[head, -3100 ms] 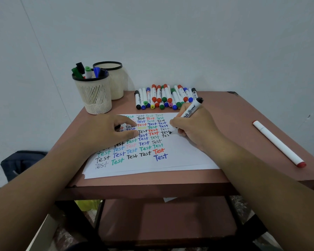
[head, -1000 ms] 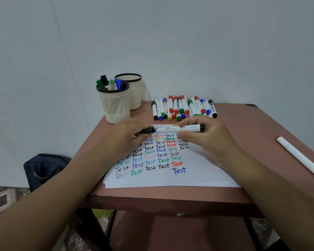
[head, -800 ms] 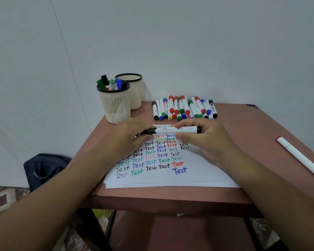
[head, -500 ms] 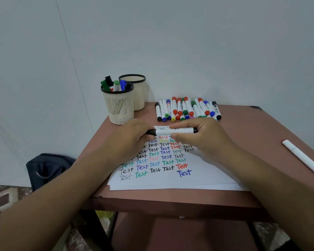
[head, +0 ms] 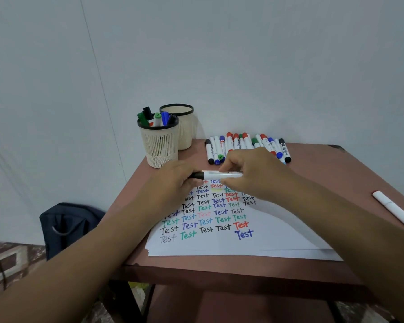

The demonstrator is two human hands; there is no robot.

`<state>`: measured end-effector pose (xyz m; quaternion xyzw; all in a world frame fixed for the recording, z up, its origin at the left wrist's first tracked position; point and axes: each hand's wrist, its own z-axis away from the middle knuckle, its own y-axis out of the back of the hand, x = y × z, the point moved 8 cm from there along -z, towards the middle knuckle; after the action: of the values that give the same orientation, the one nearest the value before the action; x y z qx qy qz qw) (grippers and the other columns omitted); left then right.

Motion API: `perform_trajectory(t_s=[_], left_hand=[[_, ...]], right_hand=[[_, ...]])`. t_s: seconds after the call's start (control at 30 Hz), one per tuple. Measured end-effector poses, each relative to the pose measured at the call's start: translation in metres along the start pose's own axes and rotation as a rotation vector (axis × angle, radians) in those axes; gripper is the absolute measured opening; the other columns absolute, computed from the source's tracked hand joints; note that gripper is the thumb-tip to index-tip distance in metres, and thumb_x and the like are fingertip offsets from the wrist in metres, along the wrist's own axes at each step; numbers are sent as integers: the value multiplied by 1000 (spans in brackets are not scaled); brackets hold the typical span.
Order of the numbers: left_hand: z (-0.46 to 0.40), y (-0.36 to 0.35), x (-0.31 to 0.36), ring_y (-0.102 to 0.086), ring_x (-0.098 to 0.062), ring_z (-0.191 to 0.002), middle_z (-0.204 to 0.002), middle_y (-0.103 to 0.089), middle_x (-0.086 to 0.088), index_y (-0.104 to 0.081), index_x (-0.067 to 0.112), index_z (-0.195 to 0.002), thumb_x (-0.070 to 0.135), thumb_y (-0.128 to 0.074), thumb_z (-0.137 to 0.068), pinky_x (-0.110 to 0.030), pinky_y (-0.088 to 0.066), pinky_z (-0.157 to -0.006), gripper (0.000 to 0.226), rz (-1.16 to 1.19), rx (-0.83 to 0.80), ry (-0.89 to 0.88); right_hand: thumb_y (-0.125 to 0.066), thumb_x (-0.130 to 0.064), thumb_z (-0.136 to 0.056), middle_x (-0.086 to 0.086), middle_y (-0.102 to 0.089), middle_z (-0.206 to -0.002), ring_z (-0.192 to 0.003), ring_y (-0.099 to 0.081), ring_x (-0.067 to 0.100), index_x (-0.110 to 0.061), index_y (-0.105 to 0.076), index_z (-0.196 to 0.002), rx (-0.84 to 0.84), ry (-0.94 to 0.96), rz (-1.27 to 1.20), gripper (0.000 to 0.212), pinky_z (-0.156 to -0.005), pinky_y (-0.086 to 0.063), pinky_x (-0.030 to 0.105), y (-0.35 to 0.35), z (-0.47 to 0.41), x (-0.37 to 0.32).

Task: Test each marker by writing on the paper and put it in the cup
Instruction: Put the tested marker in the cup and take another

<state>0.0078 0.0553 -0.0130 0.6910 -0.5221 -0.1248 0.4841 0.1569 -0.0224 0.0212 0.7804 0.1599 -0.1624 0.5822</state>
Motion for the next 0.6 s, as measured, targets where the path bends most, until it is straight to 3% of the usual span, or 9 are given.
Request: perform_trajectory(t_s=[0.07, 0.13, 0.17, 0.23, 0.37, 0.43, 0.47, 0.53, 0.6], left_hand=[[-1, 2, -1, -53, -12, -83, -86, -62, 6, -70, 20, -105, 41, -61, -96, -39, -47, -73, 24, -9, -16, 58], [1, 9, -7, -54, -5, -91, -96, -63, 14, -66, 32, -117, 49, -60, -95, -24, -46, -75, 28, 21, 16, 157], [3, 12, -12, -54, -3, -96, -101, -62, 17, -62, 37, -122, 53, -60, -94, -18, -42, -75, 32, 39, 43, 221], [5, 16, -24, -55, -1, -103, -107, -62, 20, -59, 39, -125, 59, -61, -91, -17, -40, -76, 39, 43, 84, 337], [4, 13, -36, -54, 0, -98, -115, -63, 20, -66, 36, -119, 55, -66, -89, -12, -34, -67, 35, -22, 56, 450], [5, 11, -38, -55, 0, -98, -119, -62, 18, -66, 35, -120, 52, -67, -89, -14, -36, -67, 35, -31, 43, 469], [5, 9, -39, -55, -1, -99, -120, -62, 17, -65, 35, -121, 52, -67, -89, -17, -38, -70, 36, -31, 40, 479], [6, 8, -43, -57, -2, -98, -119, -62, 15, -64, 37, -122, 55, -66, -88, -21, -45, -76, 39, -50, 30, 501], [5, 6, -47, -58, -3, -97, -118, -62, 12, -63, 38, -122, 58, -65, -86, -26, -51, -80, 41, -67, 17, 520]], right_hand=[[-71, -31, -94, -7, -62, -96, -81, -64, 16, -35, -66, -113, -55, 34, 184, 20, -74, -56, 39, 1, -7, -5], [-64, -30, -101, -2, -55, -101, -84, -61, 19, -40, -56, -135, -88, 52, 332, 37, -78, -56, 40, 1, -19, -7], [-62, -26, -103, 1, -55, -104, -87, -60, 21, -43, -47, -145, -88, 54, 388, 48, -81, -56, 41, 3, -26, -7], [-57, -14, -103, 0, -57, -102, -92, -59, 22, -48, -31, -154, -53, 70, 422, 66, -82, -54, 40, 11, -41, -11], [-57, -15, -104, -2, -60, -115, -81, -56, 9, -57, -6, -157, 116, 124, 144, 85, -82, -48, 32, 37, -72, -28], [-60, -13, -101, 1, -61, -113, -73, -57, 5, -57, -2, -157, 204, 174, 8, 91, -79, -53, 31, 48, -88, -40], [-62, -13, -100, 2, -63, -109, -72, -60, 7, -54, -4, -159, 255, 202, -49, 92, -78, -56, 29, 53, -96, -47], [-66, -13, -96, 3, -66, -101, -76, -64, 8, -48, -15, -160, 367, 228, -174, 89, -75, -50, 11, 61, -113, -57], [-70, -14, -93, 3, -69, -95, -84, -66, 7, -46, -25, -154, 443, 219, -336, 82, -75, -47, 7, 63, -129, -64]])
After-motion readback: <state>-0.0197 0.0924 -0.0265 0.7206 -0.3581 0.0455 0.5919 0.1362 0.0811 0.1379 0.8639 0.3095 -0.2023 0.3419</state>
